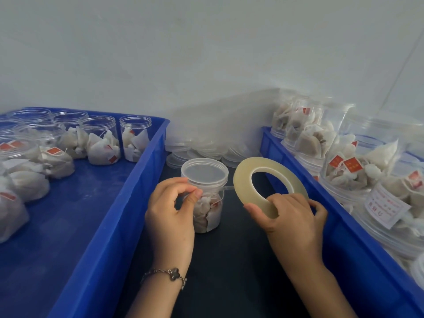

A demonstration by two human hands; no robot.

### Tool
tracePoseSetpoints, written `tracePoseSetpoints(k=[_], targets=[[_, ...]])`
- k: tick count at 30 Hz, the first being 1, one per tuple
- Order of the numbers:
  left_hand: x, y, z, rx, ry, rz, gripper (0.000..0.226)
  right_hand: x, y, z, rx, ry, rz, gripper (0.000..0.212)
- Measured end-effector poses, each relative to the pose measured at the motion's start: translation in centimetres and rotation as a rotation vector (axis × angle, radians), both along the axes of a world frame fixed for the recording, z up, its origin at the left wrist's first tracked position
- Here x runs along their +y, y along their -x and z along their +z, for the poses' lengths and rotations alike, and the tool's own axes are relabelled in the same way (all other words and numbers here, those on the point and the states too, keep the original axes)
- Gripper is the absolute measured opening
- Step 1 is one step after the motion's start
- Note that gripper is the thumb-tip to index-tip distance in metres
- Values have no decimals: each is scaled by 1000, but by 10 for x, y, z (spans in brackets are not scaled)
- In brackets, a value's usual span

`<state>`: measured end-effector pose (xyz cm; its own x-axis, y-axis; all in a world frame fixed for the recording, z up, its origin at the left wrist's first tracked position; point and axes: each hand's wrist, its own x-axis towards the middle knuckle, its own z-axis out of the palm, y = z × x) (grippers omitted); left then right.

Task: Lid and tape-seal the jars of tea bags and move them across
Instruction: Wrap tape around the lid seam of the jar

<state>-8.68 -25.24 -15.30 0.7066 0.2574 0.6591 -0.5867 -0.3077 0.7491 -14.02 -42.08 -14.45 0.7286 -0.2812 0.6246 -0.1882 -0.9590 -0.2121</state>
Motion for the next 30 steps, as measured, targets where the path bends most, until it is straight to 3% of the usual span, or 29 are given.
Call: tracePoseSetpoints(k=[10,26,30], targets=[[-1,-4,-4,37,37,-10,10,3,-3,-4,-108,17,2,60],[-1,-9,-8,14,26,18,11,6,-3,-1,-21,-54,33,67],[-2,-10,-7,158,194,0,23,7,-3,-2,-16,-56,34,68]])
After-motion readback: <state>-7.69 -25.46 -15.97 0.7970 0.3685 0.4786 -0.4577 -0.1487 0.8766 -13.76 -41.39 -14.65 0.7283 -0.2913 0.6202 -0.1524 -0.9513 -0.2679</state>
